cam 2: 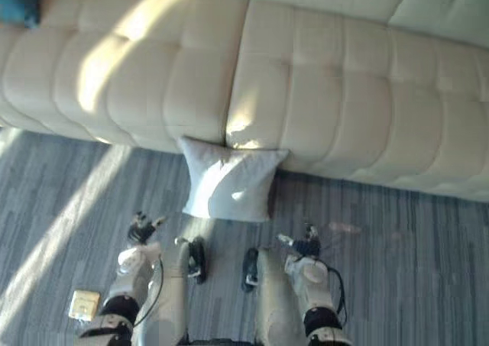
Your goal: Pick up cushions and gather them together orderly.
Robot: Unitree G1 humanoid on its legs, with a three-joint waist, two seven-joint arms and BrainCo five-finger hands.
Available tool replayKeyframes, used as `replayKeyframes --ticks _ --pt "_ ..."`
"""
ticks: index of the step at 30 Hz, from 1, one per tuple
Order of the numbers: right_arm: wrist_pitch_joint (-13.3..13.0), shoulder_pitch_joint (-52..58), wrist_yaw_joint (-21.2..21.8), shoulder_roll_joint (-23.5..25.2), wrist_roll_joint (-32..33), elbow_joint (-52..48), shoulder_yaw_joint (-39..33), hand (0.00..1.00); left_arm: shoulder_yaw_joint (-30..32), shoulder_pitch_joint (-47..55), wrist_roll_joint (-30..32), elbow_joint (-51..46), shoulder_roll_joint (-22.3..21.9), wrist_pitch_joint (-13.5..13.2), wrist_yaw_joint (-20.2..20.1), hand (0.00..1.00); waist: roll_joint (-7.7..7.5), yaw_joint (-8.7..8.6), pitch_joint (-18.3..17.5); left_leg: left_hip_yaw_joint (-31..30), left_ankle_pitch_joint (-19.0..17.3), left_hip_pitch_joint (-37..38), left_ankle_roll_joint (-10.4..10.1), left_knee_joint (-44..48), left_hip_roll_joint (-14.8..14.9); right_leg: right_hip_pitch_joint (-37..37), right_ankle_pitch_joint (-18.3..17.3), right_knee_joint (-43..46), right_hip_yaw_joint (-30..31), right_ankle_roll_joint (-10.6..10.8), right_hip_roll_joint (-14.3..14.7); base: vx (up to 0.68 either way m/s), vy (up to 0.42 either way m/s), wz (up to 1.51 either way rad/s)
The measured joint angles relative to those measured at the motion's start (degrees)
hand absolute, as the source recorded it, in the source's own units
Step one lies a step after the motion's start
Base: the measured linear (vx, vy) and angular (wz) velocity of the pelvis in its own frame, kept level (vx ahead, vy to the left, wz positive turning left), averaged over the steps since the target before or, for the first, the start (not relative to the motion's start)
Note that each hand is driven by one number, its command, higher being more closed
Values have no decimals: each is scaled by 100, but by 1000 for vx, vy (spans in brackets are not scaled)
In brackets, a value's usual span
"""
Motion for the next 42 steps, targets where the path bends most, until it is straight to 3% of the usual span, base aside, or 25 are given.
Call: replayKeyframes --ticks 4,7,13,21,26,29,35,38,42 --pt "-9 -1148 -97 -345 170 -127 -31 0 497 -849 -138 -56 451 -3 171 0 -63 -56 260 10 54 -1148 64 505 120 -1199 46 532 36 -61 -8 -155 1 -13" --pt "-11 -2042 -120 -682 295 -135 11 0 540 -1527 -185 -68 875 -4 244 0 -73 -66 357 31 88 -1951 103 861 181 -2050 110 916 94 -110 -14 -90 -10 -9" --pt "-46 -3642 -124 -990 511 -133 392 0 -399 -2850 -184 75 1483 -14 221 0 -63 -147 370 10 126 -3039 166 1285 179 -3171 113 1410 128 -104 -97 -51 -10 2" --pt "-113 -5115 -219 -921 845 616 154 0 -1685 -4017 -285 356 1480 -28 273 0 -36 -241 384 -37 208 -3713 215 1445 165 -3812 201 1538 132 -91 -113 -38 8 0" --pt "102 -5705 -431 -1076 856 1508 -115 0 -2454 -4905 -213 945 1306 -21 494 0 31 -237 405 -38 271 -3884 219 1416 81 -3988 244 1542 158 -64 -168 -15 15 4" --pt "229 -5846 -626 -1327 653 1777 -16 0 -2497 -5217 147 1217 1221 -21 641 0 72 -220 417 -27 381 -4062 227 1294 48 -4169 349 1425 153 -59 -190 -30 24 2" --pt "225 -5859 -949 -1595 668 2250 526 0 -2496 -5523 537 1564 1247 -10 806 0 84 -207 419 15 508 -4172 259 1118 56 -4300 563 1171 161 -43 -158 -31 31 -8" --pt "152 -5854 -820 -1651 790 2376 916 0 -2498 -5578 558 1579 1232 -8 846 0 92 -165 421 27 547 -4185 266 1025 66 -4316 650 1049 181 -17 -118 -39 38 -10" --pt "6 -5878 -532 -1662 1109 2378 1316 0 -2597 -5678 616 1549 1161 -7 840 0 234 -52 433 52 574 -4294 290 1025 77 -4433 716 1004 220 12 -94 -32 40 -6"
